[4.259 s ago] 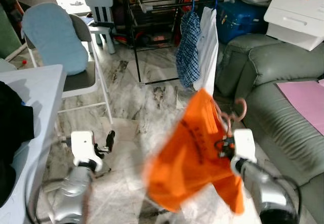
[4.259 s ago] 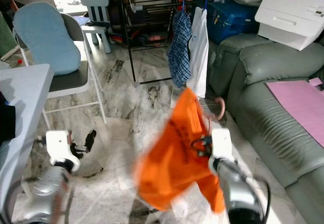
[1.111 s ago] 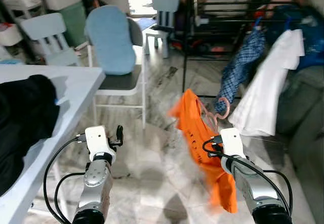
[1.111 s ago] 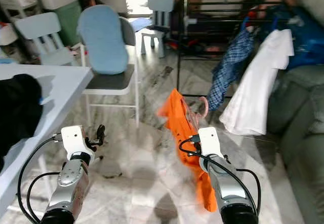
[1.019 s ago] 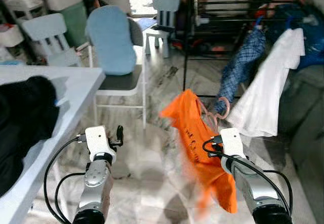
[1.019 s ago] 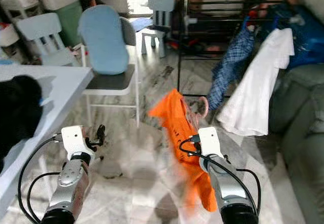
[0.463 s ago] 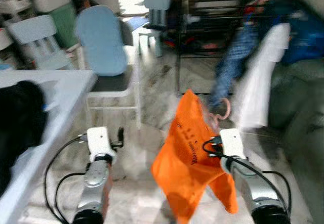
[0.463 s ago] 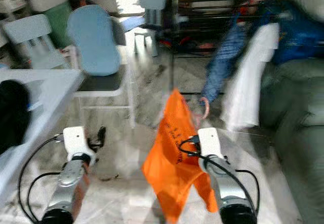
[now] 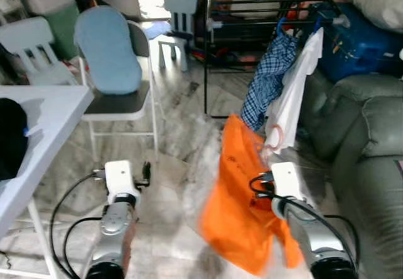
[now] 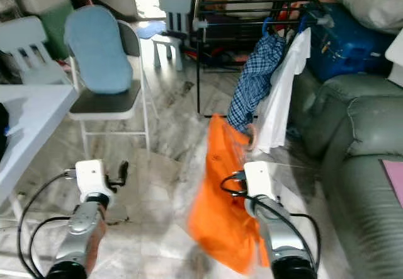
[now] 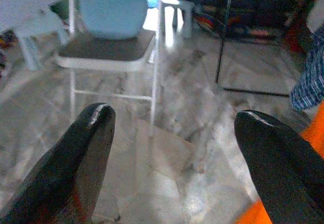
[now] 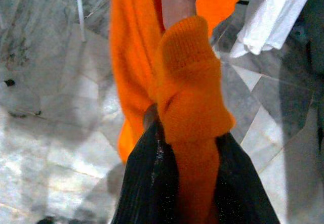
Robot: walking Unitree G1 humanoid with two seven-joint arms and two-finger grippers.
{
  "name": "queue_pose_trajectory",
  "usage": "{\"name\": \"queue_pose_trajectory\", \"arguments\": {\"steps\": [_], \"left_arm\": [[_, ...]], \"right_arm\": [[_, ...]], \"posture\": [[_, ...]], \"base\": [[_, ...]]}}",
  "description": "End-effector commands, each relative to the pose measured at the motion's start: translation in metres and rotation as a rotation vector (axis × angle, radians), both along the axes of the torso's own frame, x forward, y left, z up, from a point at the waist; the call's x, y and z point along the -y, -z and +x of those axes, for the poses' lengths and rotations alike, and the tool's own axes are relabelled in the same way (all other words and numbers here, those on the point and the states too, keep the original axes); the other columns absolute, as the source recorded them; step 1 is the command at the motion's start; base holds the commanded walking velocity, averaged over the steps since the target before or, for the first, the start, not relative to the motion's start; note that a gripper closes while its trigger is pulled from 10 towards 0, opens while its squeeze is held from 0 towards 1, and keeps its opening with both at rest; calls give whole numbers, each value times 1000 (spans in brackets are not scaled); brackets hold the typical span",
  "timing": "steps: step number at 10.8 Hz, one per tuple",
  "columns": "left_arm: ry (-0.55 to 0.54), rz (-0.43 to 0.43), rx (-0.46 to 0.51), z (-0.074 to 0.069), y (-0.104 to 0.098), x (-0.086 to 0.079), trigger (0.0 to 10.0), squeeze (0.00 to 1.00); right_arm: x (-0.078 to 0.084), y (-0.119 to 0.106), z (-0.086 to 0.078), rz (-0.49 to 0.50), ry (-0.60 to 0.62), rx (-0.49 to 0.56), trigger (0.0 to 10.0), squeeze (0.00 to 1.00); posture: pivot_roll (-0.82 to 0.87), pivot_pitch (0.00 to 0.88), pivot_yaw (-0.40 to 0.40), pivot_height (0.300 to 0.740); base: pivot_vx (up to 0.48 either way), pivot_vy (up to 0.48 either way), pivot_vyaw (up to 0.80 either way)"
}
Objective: Hang hanger
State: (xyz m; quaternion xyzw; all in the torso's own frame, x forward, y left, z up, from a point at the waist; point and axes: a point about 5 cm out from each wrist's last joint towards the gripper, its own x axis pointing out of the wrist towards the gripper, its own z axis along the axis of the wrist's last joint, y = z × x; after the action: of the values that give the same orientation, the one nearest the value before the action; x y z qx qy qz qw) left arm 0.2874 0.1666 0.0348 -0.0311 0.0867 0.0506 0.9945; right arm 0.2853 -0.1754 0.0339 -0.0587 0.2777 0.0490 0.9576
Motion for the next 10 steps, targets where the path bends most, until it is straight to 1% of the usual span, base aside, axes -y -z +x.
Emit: {"name": "queue_pose_trajectory", "arguments": {"steps": [1,2,3,4,5,6,7,8,9,10], "left_arm": [[-14,20,-34,-3,5,-2,10000,0],[-42,59,-79,-7,13,-13,10000,0],[-46,69,-122,-10,20,-21,10000,0],[-63,80,-228,-18,35,-34,10000,0],[-101,58,-327,-26,47,-52,10000,0],[-102,46,-379,-31,53,-62,10000,0],[-84,37,-440,-36,60,-67,10000,0],[-57,63,-542,-50,72,-74,10000,0],[-54,50,-641,-68,85,-78,10000,0],[-54,31,-667,-73,89,-78,10000,0]], "right_arm": [[5,-4,3,-6,12,24,10000,0],[9,-2,3,-12,22,24,10000,0],[14,0,4,4,43,29,10000,0],[19,5,5,38,64,16,10000,0],[25,13,3,21,39,19,10000,0],[31,20,2,21,44,12,10000,0],[33,24,2,34,41,2,10000,0],[35,32,0,30,30,-31,10000,0],[40,41,-5,14,35,-91,10000,0],[41,43,-6,22,41,-101,10000,0]], "posture": [[-174,0,60,740],[-173,0,60,740],[-170,0,59,740],[-165,0,54,740],[-158,0,50,740],[-149,0,47,740],[-142,0,43,740],[-130,0,32,740],[-113,0,18,740],[-112,0,14,740]], "base": [[0,0,0],[0,0,0],[0,0,0],[0,0,0],[0,0,0],[0,0,0],[0,0,0],[0,0,0],[0,0,0],[0,0,0]]}}
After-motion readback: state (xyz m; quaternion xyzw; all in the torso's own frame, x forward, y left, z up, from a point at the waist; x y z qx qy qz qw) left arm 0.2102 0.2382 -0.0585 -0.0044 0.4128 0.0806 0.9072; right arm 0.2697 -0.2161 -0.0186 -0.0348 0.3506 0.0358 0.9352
